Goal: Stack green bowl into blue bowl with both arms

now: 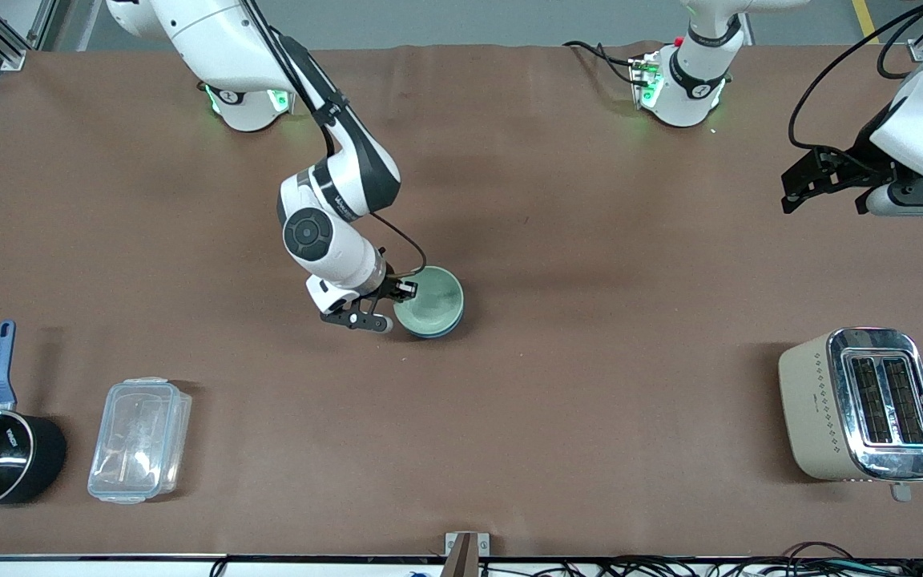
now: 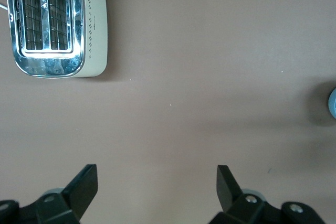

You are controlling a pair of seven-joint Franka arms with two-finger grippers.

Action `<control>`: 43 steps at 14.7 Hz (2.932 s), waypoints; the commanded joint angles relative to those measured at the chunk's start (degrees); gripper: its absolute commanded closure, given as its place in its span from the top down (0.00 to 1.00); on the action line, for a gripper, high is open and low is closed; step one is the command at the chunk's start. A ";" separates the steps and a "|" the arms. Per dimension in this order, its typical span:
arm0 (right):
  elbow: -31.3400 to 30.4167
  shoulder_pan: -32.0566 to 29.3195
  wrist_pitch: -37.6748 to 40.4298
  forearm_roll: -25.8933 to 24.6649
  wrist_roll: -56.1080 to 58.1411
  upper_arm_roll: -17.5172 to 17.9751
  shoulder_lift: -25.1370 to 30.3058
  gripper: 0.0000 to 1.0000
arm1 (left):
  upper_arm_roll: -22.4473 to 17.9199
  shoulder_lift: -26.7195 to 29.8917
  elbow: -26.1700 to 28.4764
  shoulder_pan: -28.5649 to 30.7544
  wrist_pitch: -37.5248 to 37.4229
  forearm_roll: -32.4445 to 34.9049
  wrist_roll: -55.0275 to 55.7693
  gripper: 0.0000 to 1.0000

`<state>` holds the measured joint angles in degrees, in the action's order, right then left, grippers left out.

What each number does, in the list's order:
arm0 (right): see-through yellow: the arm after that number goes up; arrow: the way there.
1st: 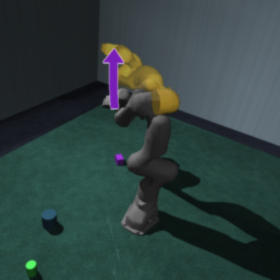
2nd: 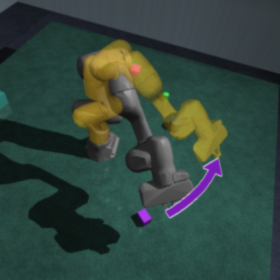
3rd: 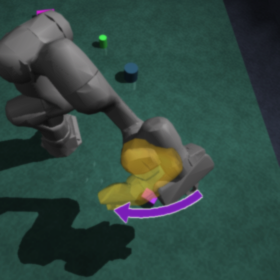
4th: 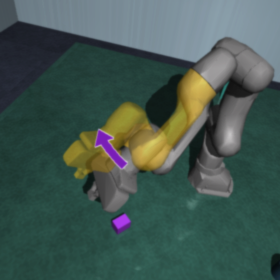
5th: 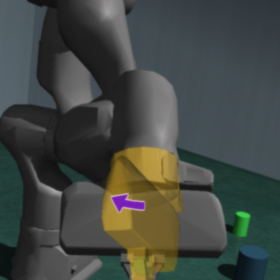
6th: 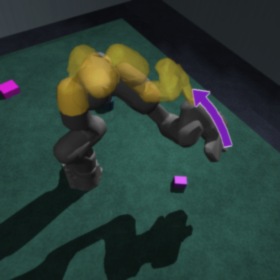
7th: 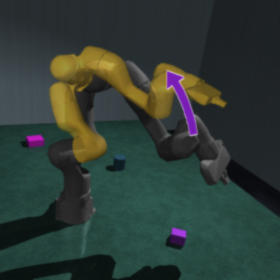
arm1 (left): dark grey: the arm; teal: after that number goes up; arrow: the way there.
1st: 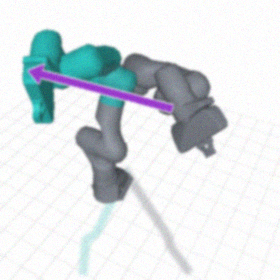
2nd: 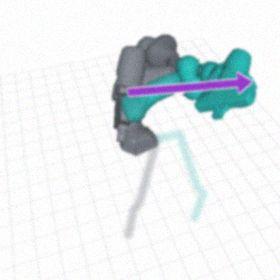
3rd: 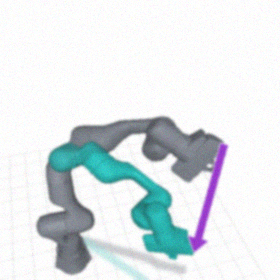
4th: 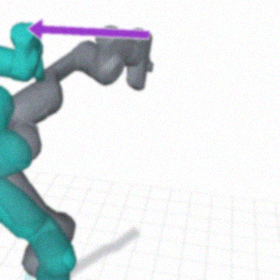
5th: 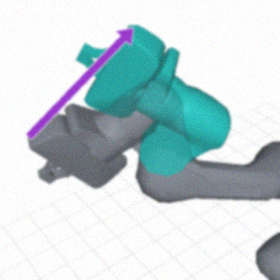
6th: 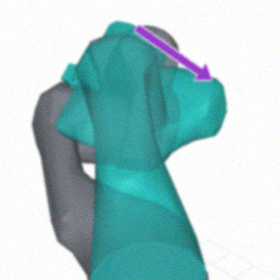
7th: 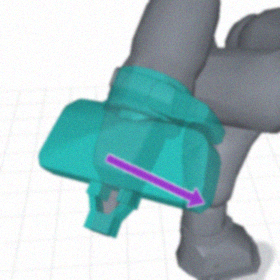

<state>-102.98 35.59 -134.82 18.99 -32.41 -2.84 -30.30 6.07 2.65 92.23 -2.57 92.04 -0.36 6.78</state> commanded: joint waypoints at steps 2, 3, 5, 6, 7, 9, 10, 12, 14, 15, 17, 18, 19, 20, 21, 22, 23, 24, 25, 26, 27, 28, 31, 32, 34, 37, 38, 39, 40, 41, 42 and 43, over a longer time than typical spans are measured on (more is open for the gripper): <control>-0.29 0.45 -2.55 0.96 -0.37 -0.41 -1.16 0.04 | 0.26 1.22 0.76 0.64 -0.20 -0.69 -1.34 1.00; -0.29 0.45 -2.81 0.96 -0.37 -0.41 -1.25 0.05 | 0.26 1.22 0.84 0.55 -0.20 -0.69 -1.34 1.00; -0.29 0.45 -2.82 0.96 -0.37 -0.41 -1.34 0.07 | 0.44 1.22 0.76 0.55 -0.11 -0.69 -1.25 1.00; -0.29 0.45 -2.47 0.96 -0.46 -0.32 -1.34 0.14 | 0.44 1.13 0.67 0.55 -0.11 -0.69 -1.25 1.00; -0.38 0.53 -2.20 0.96 -0.46 -0.32 -1.25 0.30 | 0.52 1.04 0.67 0.46 -0.11 -0.69 -1.33 1.00; -2.05 1.06 -1.94 0.96 -0.46 -0.32 -1.07 0.86 | 0.53 0.96 0.67 0.46 -0.02 -0.69 -1.25 1.00; -2.14 0.89 -1.59 0.96 -0.55 -0.32 -0.55 0.93 | 0.53 0.95 0.67 0.46 0.15 -0.86 -1.25 1.00; -1.88 0.45 0.77 0.96 -1.42 -0.41 1.63 0.99 | 0.53 0.87 0.67 0.46 0.24 -0.95 -1.25 1.00; -1.70 -0.95 5.24 0.70 -0.55 -1.02 5.50 1.00 | 0.53 0.87 0.58 0.46 0.33 -0.95 -1.25 1.00; -1.44 -2.18 7.97 0.35 -0.20 -1.63 7.69 1.00 | 0.53 0.87 0.58 0.46 0.33 -0.87 -1.33 1.00; 0.14 -3.59 12.89 0.08 1.72 -4.43 11.56 1.00 | 0.53 0.87 0.58 0.46 0.33 -0.95 -1.34 1.00; 1.36 -3.86 15.35 -0.79 2.43 -6.45 13.15 1.00 | 0.53 0.87 0.58 0.46 0.42 -0.95 -1.34 1.00; 2.94 -4.21 17.90 -2.80 3.48 -8.30 14.56 1.00 | 0.53 0.78 0.58 0.46 0.42 -0.78 -1.34 1.00; 4.96 -4.82 20.27 -5.60 4.89 -9.88 15.62 1.00 | 0.53 0.78 0.49 0.46 0.42 -0.69 -1.34 1.00; 7.16 -5.87 22.56 -7.63 6.47 -11.12 16.50 1.00 | 0.53 0.78 0.40 0.46 0.42 -0.69 -1.34 1.00; 9.70 -7.62 24.06 -8.35 8.22 -11.65 16.77 1.00 | 0.53 0.78 0.23 0.46 0.42 -0.69 -1.34 1.00; 12.25 -10.60 25.03 -8.36 10.94 -11.48 16.86 1.00 | 0.53 0.78 0.14 0.55 0.42 -0.69 -1.42 1.00; 13.93 -12.72 25.57 -8.27 12.88 -11.05 16.94 1.00 | 0.53 0.78 0.05 0.55 0.42 -0.69 -1.42 1.00; 15.60 -14.22 25.66 -8.36 14.12 -11.04 16.94 1.00 | 0.53 0.78 0.05 0.55 0.42 -0.69 -1.42 1.00; 18.66 -16.67 25.92 -8.27 15.00 -10.96 16.77 1.00 | 0.53 0.78 -0.04 0.55 0.42 -0.69 -1.51 1.00; 20.52 -18.17 28.01 -8.88 15.79 -10.96 16.86 1.00 | 0.53 0.69 -0.04 0.55 0.51 -0.60 -1.51 1.00; 22.36 -19.06 31.77 -11.15 17.19 -10.96 16.86 1.00 | 0.53 0.69 -0.04 0.55 0.42 -0.51 -1.51 1.00; 27.38 -23.44 40.40 -14.07 18.53 -9.12 17.03 1.00 | 0.53 0.69 -0.73 0.20 0.07 -0.51 -1.42 1.00; 28.26 -25.38 43.30 -14.59 18.52 -7.28 17.99 1.00 | 0.53 0.52 -1.17 0.11 -0.02 -0.51 -1.25 1.00; 28.27 -28.28 46.39 -18.35 18.44 -2.90 21.23 1.00 | 0.53 0.08 -1.88 0.11 -0.11 -0.51 -1.25 1.00; 27.66 -32.85 51.22 -21.80 17.73 3.45 24.40 1.00 | 0.53 0.08 -1.88 0.02 -0.20 -0.43 -1.25 1.00; 26.61 -33.56 51.67 -21.72 17.65 3.81 25.89 1.00 | 0.53 0.08 -1.88 0.02 -0.20 -0.43 -1.25 1.00; 25.03 -34.18 51.41 -21.28 17.73 3.81 27.48 1.00 | 0.53 0.08 -1.88 -0.15 -0.20 -0.43 -1.25 1.00; 23.71 -35.05 51.41 -20.93 18.08 4.07 28.71 1.00 | 0.61 -0.01 -1.88 -0.24 -0.20 -0.43 -1.16 1.00; 22.83 -35.76 51.41 -20.93 18.61 4.42 29.42 1.00 | 0.70 -0.27 -1.88 -0.33 -0.20 -0.43 -1.16 1.00; 22.39 -36.81 51.41 -20.66 18.96 4.51 29.60 1.00 | 0.88 -0.36 -1.97 -0.33 -0.20 -0.43 -1.16 1.00; 22.38 -37.26 51.41 -20.23 20.01 4.51 29.60 1.00 | 1.05 -0.45 -1.88 -0.33 -0.20 -0.17 -1.16 1.00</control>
<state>-77.17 0.91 -82.56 -1.38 -13.77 0.07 -2.81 6.63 2.60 91.17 -3.02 92.23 -0.37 6.74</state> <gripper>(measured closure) 0.000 0.000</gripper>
